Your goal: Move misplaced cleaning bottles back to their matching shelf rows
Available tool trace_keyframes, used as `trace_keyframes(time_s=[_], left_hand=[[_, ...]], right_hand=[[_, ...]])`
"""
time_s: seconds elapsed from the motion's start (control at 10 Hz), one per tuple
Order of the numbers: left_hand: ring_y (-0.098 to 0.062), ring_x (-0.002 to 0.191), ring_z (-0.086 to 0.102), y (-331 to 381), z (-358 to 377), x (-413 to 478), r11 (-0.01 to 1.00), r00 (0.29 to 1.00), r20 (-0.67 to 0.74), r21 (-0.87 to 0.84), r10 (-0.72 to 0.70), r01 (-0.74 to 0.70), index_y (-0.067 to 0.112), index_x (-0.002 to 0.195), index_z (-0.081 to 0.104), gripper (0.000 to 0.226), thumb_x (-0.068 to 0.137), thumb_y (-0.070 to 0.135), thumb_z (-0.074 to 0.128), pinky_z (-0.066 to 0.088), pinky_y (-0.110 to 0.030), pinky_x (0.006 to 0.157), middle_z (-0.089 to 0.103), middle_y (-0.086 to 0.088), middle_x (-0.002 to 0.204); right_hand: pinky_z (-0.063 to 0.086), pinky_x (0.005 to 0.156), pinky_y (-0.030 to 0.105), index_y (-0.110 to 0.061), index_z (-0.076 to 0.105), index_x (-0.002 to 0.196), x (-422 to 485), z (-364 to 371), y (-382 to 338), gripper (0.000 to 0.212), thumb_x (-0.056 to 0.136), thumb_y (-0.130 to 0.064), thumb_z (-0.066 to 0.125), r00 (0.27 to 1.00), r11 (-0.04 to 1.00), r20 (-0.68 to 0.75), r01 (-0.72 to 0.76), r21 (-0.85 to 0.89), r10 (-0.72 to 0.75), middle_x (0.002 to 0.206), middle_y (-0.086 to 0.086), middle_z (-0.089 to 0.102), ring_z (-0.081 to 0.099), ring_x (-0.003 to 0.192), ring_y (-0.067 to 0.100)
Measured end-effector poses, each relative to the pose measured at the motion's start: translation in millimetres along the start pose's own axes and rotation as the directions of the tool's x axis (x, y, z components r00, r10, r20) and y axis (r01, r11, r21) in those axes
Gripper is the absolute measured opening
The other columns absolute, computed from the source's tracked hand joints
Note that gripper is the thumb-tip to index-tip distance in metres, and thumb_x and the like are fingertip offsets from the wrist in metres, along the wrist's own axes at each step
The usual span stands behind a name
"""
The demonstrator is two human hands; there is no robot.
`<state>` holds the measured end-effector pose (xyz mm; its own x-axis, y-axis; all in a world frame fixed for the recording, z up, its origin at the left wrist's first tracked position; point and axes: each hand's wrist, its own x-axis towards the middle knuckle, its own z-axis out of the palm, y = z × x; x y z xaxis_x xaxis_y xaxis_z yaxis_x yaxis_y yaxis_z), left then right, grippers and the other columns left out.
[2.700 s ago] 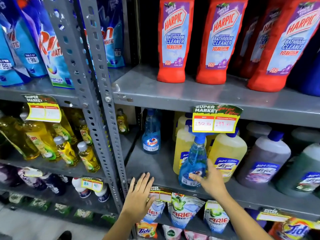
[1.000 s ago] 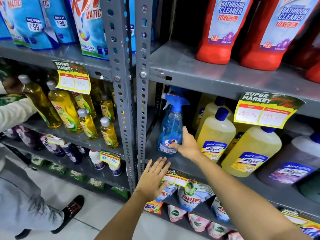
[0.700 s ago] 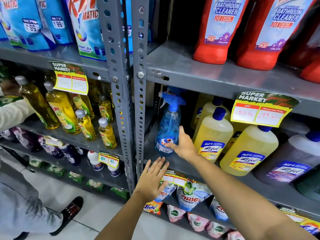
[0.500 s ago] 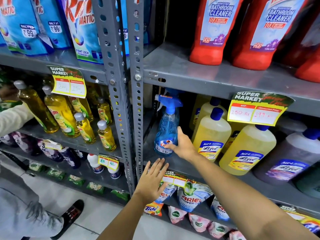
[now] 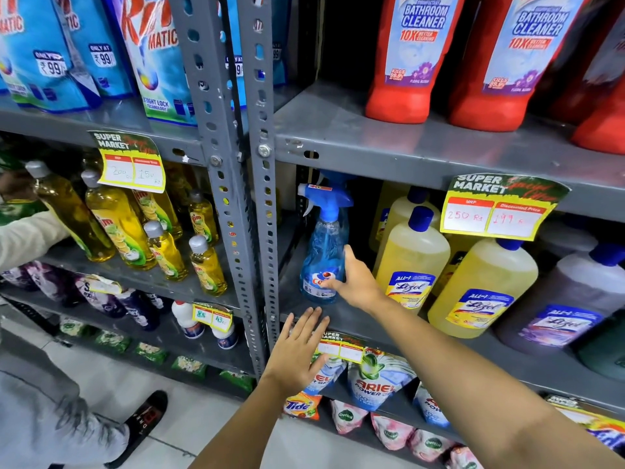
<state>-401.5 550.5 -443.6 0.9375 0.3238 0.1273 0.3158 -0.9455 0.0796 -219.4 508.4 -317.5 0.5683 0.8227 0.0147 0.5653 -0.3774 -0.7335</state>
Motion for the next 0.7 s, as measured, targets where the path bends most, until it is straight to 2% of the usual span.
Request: trace_keyframes(time_s=[0.4,0.5,0.6,0.7], left_hand=[[-0.022,0.149,0.012,-0.5,-1.9,-0.8,0.998,1.000,0.026,0.062,0.000,-0.001,0.015,0.154,0.021,0.072,0.096,0.052,0.042,0.011,-0.048,0.114,0.022,-0.007,0.160],[-0.022,0.148,0.012,2.5,-8.8,-1.9,0.996,0.999,0.050,0.090,-0.011,0.006,0.014,0.152,0.028,0.070,0.096,0.054,0.038,0.014,-0.050,0.113,0.027,-0.009,0.159],[-0.024,0.146,0.021,11.0,-25.3,0.6,0.997,0.995,-0.097,0.070,-0.034,0.041,0.011,0.147,0.039,0.065,0.097,0.051,0.036,0.015,-0.052,0.113,0.025,-0.011,0.159],[-0.022,0.149,0.014,29.4,-70.2,4.9,0.997,0.954,-0.297,-0.079,-0.031,0.008,0.010,0.150,0.034,0.063,0.097,0.042,0.043,0.013,-0.049,0.116,0.018,-0.009,0.162]], right_hand=[[0.056,0.094,0.039,-0.023,0.034,0.130,-6.1,1.1,-1.0,0.068,0.079,-0.018,0.078,1.000,1.000,-0.008,-0.019,0.009,0.019,0.130,0.006,0.064,0.063,0.117,0.019],[0.052,0.100,0.039,-0.024,0.024,0.142,-16.9,-0.8,-9.4,0.085,0.078,-0.015,0.079,0.998,0.995,-0.002,-0.061,0.077,0.061,0.135,0.005,0.059,0.059,0.124,0.020],[0.051,0.100,0.038,-0.022,0.018,0.150,-37.9,-11.8,-23.2,0.100,0.075,-0.016,0.082,0.991,0.979,-0.126,-0.027,0.202,0.053,0.128,0.001,0.058,0.059,0.119,0.018],[0.056,0.074,0.020,-0.030,0.041,0.135,-90.5,-38.9,-41.3,0.064,0.083,-0.013,0.075,0.913,0.932,-0.409,0.140,0.334,0.009,0.105,-0.007,0.060,0.066,0.092,0.011]])
